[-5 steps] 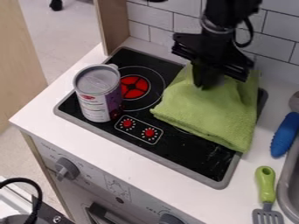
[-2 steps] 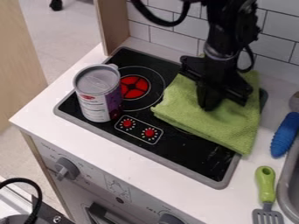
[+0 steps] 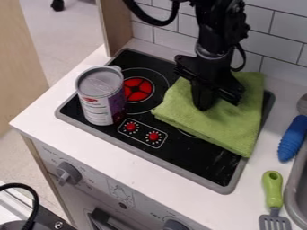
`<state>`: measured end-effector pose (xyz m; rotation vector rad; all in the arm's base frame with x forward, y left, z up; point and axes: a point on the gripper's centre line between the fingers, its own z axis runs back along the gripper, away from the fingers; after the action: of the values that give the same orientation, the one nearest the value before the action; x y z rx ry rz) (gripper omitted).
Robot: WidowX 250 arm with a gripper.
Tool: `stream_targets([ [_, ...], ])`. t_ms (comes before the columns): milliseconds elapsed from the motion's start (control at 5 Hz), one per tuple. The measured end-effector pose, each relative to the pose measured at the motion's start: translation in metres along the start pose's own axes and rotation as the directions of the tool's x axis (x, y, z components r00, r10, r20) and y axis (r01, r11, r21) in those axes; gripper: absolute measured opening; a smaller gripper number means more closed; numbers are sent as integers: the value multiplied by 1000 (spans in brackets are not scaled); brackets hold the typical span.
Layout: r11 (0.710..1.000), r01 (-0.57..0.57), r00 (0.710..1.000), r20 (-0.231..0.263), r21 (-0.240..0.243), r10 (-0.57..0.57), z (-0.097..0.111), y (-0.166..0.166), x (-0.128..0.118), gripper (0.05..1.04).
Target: Move the green cloth to the right burner
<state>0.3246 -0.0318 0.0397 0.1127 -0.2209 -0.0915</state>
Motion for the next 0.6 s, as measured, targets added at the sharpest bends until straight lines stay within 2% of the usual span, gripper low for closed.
stream_targets([
  [200,1000,-6,1000,6,12,6,-3,9,7,52],
  [400,999,-4,1000,26,48,3,-7,23,17,52],
  [600,998,-28,1000,9,56,27,-11,41,21,52],
])
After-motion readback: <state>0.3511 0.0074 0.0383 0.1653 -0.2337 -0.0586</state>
